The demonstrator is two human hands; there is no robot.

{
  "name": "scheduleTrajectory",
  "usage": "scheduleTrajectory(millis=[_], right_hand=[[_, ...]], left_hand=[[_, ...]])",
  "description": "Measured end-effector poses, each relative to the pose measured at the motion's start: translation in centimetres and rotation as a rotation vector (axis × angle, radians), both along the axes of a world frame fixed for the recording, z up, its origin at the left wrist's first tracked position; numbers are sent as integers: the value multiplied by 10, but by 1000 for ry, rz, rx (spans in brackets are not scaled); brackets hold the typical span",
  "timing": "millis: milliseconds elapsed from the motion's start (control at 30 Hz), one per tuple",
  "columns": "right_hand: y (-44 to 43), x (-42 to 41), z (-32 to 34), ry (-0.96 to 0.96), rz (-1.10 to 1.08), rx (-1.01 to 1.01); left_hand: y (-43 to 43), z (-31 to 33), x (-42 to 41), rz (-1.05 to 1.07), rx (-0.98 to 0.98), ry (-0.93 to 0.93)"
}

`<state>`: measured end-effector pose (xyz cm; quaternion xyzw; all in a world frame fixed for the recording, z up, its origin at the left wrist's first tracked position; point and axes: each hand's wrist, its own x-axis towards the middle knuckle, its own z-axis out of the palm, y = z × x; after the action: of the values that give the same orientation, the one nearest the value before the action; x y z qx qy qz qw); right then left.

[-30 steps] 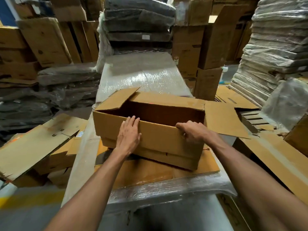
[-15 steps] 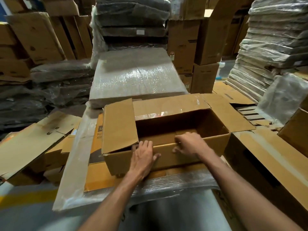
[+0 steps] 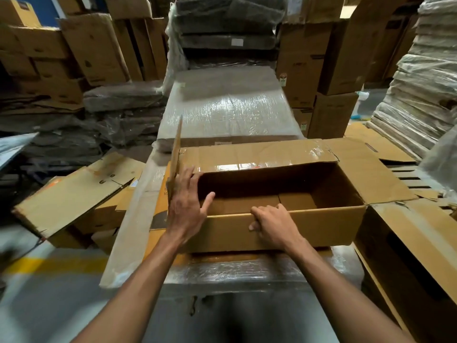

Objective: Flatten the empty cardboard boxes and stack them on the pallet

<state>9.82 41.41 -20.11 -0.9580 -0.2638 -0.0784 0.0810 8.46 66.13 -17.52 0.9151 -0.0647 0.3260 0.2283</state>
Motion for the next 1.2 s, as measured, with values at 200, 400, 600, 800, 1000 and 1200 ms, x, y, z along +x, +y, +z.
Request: scheduleTrajectory(millis=[200, 400, 600, 800, 1000, 1200], right_hand=[[1, 0, -6, -60, -2, 43], [0, -2, -3, -13, -7, 3], [7, 18, 21, 314, -124, 68], [44, 57, 26, 680, -248, 665], [81, 72, 32, 901, -263, 1651], [102, 111, 63, 309, -203, 1223]], left_hand=[[52, -5, 22, 328, 4, 349], [47, -14, 39, 457, -61, 712], [44, -25, 52, 445, -155, 724], [46, -27, 49, 448, -171, 671], [43, -29, 36, 453, -128, 628], [45, -32, 30, 486, -168, 616]])
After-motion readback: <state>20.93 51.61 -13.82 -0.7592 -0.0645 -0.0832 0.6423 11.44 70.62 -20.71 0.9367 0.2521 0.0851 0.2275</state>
